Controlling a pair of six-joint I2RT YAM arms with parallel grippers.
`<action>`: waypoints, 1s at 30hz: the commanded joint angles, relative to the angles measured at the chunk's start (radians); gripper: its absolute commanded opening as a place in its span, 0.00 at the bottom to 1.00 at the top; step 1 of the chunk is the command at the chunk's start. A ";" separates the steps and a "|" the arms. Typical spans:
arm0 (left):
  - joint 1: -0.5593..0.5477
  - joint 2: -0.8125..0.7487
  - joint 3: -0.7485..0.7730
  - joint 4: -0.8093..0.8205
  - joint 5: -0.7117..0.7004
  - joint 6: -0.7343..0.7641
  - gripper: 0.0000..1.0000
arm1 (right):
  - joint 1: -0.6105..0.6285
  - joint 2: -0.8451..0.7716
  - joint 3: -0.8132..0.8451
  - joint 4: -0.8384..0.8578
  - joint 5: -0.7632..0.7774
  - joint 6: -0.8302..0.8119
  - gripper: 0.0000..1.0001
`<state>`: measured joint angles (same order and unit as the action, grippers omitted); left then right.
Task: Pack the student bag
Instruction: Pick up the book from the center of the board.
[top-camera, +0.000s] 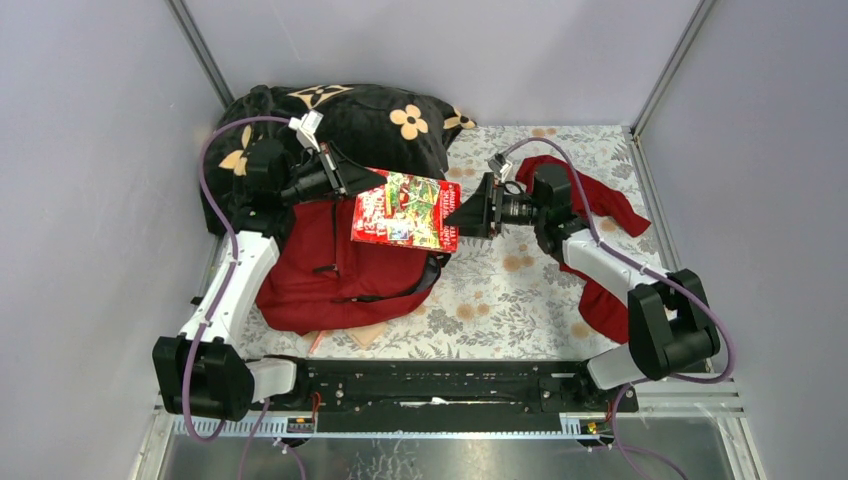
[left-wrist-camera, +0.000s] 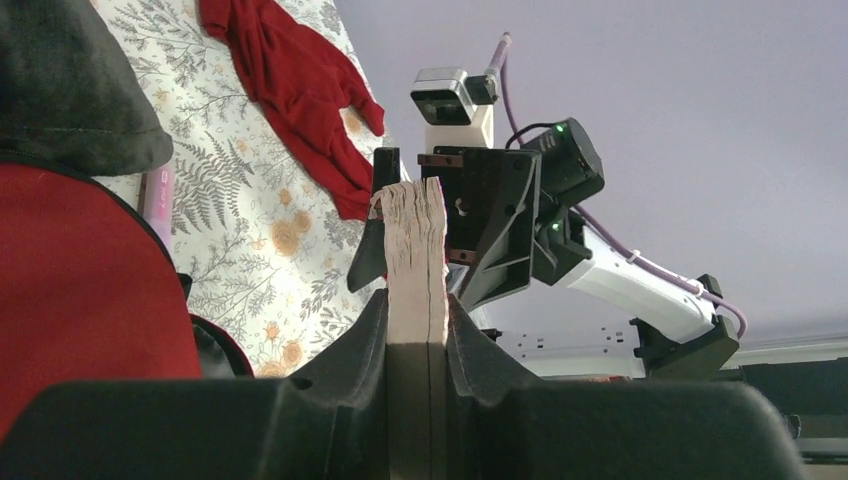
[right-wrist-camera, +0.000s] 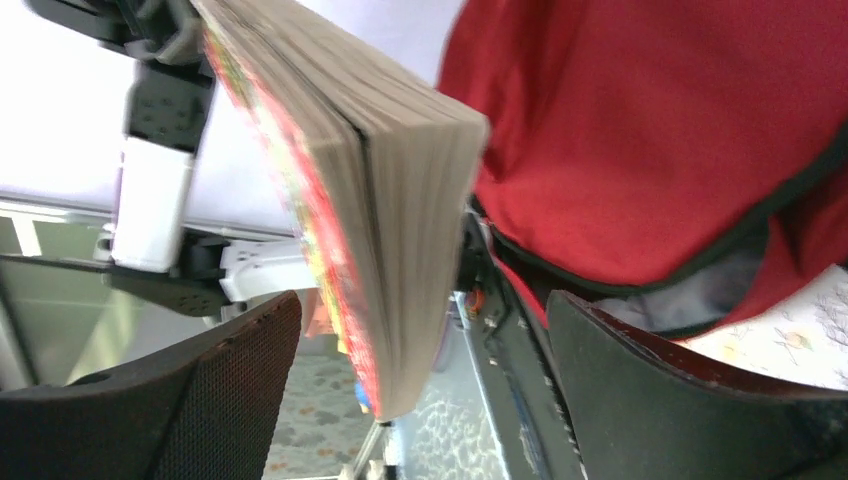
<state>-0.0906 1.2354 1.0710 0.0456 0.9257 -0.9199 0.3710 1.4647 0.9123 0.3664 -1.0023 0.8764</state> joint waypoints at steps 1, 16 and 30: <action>0.000 -0.002 0.024 -0.023 -0.005 0.044 0.00 | 0.008 0.053 -0.079 0.690 -0.068 0.462 1.00; 0.000 0.007 -0.011 -0.107 -0.163 0.093 0.00 | 0.079 0.297 -0.006 1.223 0.018 0.791 0.00; -0.376 0.019 0.153 -0.664 -1.344 0.439 0.75 | -0.230 -0.201 0.077 -0.609 0.721 -0.382 0.00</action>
<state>-0.2787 1.2308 1.1530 -0.4450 0.0662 -0.5667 0.2600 1.4059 0.9096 0.2855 -0.6540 0.8707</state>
